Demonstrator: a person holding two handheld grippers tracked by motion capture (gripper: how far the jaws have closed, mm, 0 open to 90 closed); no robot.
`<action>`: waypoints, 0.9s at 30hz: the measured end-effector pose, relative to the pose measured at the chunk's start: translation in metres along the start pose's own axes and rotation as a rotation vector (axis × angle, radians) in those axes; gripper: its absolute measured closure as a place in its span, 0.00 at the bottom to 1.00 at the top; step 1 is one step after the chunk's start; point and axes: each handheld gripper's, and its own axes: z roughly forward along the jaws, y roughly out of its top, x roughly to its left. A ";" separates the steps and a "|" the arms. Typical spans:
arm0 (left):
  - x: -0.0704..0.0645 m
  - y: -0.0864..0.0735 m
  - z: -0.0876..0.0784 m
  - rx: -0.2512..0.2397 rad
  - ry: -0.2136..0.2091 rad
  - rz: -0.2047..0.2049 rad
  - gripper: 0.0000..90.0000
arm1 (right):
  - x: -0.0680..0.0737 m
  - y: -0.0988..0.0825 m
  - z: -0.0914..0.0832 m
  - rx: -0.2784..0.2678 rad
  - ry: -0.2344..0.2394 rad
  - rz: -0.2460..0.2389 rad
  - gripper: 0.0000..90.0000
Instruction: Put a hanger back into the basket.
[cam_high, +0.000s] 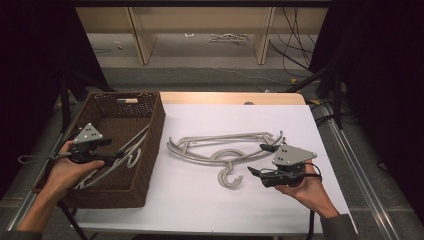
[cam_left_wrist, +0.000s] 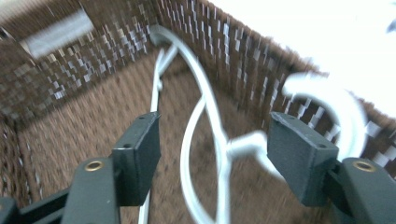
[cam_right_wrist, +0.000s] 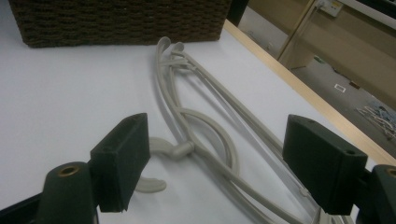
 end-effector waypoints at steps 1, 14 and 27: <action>-0.006 0.002 -0.003 -0.041 0.011 -0.027 0.37 | 0.000 0.000 0.000 -0.004 -0.004 0.002 0.27; -0.072 0.024 -0.022 -0.348 -0.042 -0.117 0.25 | -0.009 -0.002 -0.001 -0.055 -0.066 0.115 0.25; -0.130 0.021 -0.009 -0.449 -0.139 -0.079 0.24 | -0.003 -0.013 0.005 -0.088 -0.069 0.233 0.24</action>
